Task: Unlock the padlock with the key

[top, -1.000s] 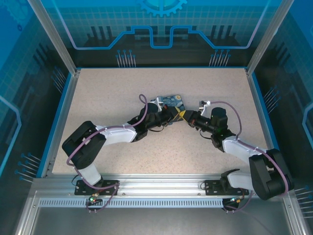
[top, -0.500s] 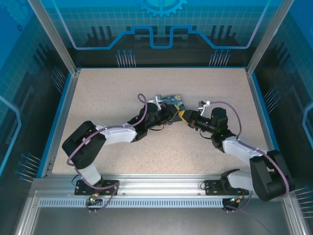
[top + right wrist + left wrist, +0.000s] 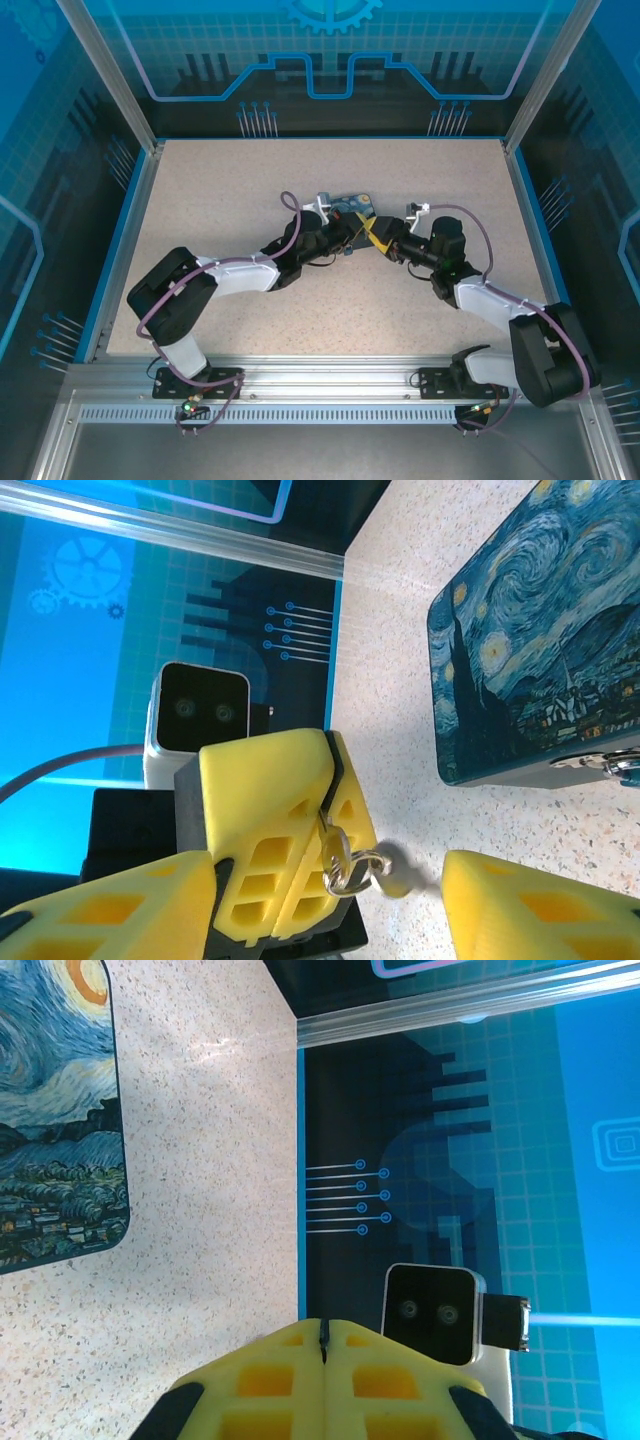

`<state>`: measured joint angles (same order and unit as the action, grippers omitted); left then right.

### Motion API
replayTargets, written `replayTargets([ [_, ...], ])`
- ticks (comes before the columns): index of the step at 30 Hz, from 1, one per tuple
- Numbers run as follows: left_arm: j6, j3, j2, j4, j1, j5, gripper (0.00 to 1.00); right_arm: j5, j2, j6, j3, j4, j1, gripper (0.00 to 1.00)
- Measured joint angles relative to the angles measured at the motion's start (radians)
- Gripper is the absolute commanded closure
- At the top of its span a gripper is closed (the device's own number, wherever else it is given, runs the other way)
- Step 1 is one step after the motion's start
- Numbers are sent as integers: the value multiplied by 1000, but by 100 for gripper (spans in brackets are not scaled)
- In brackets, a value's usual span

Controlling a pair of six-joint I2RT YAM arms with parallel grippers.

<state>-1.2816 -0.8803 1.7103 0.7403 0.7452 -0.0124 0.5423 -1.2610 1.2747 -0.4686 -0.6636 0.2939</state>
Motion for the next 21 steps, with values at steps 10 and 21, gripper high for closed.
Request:
replayTargets([
  [10,0,4,0,2,2,2,100,-15,4,2,0,2,-15,53],
  [21,-4,13,0,22,8,27,100,-18,8,5,-18,-4,-20,63],
])
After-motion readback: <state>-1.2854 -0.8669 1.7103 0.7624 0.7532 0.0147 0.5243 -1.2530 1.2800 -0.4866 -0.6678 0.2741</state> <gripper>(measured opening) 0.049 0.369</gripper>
